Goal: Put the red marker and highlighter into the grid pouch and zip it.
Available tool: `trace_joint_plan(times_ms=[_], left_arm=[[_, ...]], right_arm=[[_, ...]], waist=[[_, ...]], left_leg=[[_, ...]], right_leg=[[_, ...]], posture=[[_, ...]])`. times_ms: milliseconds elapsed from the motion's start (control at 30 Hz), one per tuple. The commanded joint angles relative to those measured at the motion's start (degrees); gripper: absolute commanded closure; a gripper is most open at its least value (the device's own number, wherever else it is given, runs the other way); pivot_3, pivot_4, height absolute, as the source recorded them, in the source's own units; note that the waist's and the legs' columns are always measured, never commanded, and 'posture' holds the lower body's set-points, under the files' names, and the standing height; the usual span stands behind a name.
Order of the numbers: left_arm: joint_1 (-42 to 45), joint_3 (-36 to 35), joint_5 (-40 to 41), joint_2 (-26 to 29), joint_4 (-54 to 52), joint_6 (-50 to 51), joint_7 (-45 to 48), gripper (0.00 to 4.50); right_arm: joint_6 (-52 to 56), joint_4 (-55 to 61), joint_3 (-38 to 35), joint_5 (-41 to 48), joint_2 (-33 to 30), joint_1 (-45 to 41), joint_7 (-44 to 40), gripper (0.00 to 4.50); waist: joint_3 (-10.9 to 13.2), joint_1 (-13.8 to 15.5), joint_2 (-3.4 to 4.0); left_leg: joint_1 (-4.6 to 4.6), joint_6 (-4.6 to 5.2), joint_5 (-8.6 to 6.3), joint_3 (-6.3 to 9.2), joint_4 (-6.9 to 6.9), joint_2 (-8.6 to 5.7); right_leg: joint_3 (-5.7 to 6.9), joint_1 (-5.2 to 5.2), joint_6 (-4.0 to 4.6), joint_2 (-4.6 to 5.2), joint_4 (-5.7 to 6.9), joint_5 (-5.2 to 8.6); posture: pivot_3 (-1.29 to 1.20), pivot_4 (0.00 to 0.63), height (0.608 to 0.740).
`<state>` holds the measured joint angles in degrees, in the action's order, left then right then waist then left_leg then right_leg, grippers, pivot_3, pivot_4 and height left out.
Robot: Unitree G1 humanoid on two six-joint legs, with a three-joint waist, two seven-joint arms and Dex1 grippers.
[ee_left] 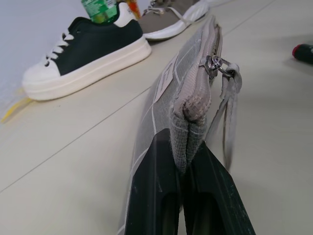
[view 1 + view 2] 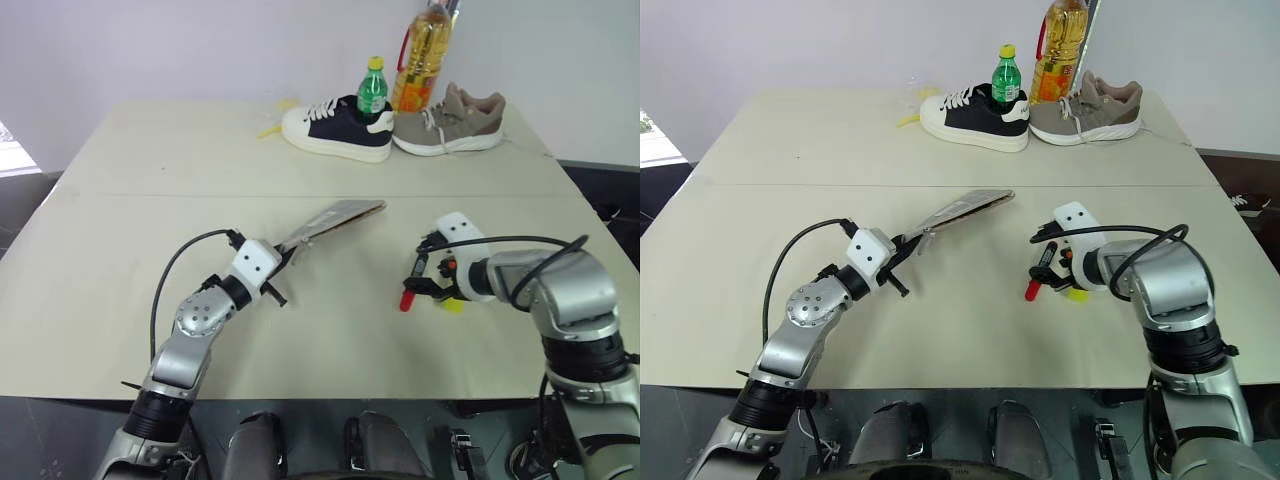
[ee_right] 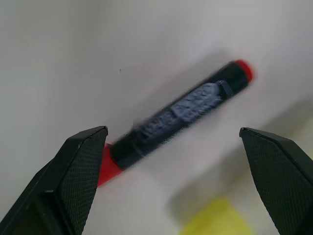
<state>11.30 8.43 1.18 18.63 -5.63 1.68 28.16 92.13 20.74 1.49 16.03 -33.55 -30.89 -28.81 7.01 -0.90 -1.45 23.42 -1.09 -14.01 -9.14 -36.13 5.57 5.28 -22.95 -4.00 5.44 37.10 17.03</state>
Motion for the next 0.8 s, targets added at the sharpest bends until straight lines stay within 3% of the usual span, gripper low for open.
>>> trace_joint_plan(times_ms=[33, 67, 167, 367, 400, 467, 667, 800], left_arm=[[0.41, 0.12, 0.06, -0.44, -1.21, -1.55, -0.03, 4.5], [0.22, 0.13, 0.01, -0.56, -1.38, -1.56, -0.1, 4.5], [-0.53, 0.12, -0.05, -0.79, -2.11, -1.52, -0.42, 4.5], [-1.95, -1.05, 0.04, -0.64, -3.42, -1.22, -1.25, 4.5], [-2.29, -1.54, 0.02, -0.3, -3.64, -1.25, -1.42, 4.5], [-2.84, -2.84, 0.42, 0.5, -4.02, -1.19, -1.55, 4.5], [-3.6, -5.16, 2.25, 2.75, -5.0, -0.88, -0.41, 4.5], [-3.74, -5.23, 2.75, 3.07, -5.34, -0.78, 0.49, 4.5]], right_arm=[[0.37, -0.89, -0.17, 0.52, 1.48, -0.53, 5.51, 0.01], [0.37, -1.43, -0.09, 0.87, 2.42, -0.61, 6.65, 0.01], [0.37, -2.89, 0.5, 1.55, 4.23, -1.05, 9.58, 0.78], [0.37, -3.6, 1.85, 3.73, 4.03, -3.53, 11.52, 3.91], [-1.8, -2.21, 2.28, 3.87, 3.75, -4.26, 10.51, 4.15], [-11.77, 0.63, 4.8, 2.9, 1.41, -4.72, 7.52, 4.23], [-49.64, -1.35, 16.3, -10.35, -15.04, -5.69, -5.09, 4.23], [-64.11, -5.82, 19.05, -17.51, -17.86, -6.92, -8.6, 4.23]], waist=[[0.0, 0.07, 0.0], [0.0, 0.07, 0.0], [-0.01, 0.06, 0.01], [-0.02, -0.15, 0.0], [-0.02, -0.17, 0.01], [-0.01, -0.15, 0.03], [0.03, 0.03, 0.04], [0.02, -0.03, 0.03]], left_leg=[[0.0, 0.0, 0.0, 0.0, 0.0, 0.0], [0.0, 0.0, 0.0, -0.01, 0.0, 0.0], [0.01, 0.0, 0.0, -0.01, -0.01, -0.02], [0.0, 0.0, 0.0, -0.01, 0.0, 0.01], [0.0, 0.0, 0.0, -0.01, 0.0, 0.01], [0.0, 0.0, 0.0, -0.01, 0.01, 0.01], [0.05, 0.0, 0.0, -0.03, 0.04, -0.05], [0.04, -0.01, 0.0, -0.07, 0.02, -0.1]], right_leg=[[0.0, 0.01, 0.0, 0.0, 0.0, 0.0], [0.0, 0.01, 0.0, 0.0, 0.0, 0.0], [0.0, 0.01, -0.01, 0.0, 0.0, 0.0], [0.01, 0.01, -0.01, -0.04, 0.0, 0.0], [0.01, 0.0, -0.01, -0.04, 0.0, 0.0], [0.0, -0.02, -0.01, -0.04, 0.0, 0.0], [0.01, -0.15, -0.04, -0.02, -0.06, 0.01], [0.01, -0.1, -0.05, -0.03, -0.05, 0.01]], posture=[[0.0, 0.15, 0.705], [0.0, 0.15, 0.705], [0.0, 0.15, 0.705], [0.0, 0.15, 0.705], [0.0, 0.15, 0.705], [0.0, 0.15, 0.705], [0.0, 0.15, 0.705], [0.0, 0.15, 0.705]])
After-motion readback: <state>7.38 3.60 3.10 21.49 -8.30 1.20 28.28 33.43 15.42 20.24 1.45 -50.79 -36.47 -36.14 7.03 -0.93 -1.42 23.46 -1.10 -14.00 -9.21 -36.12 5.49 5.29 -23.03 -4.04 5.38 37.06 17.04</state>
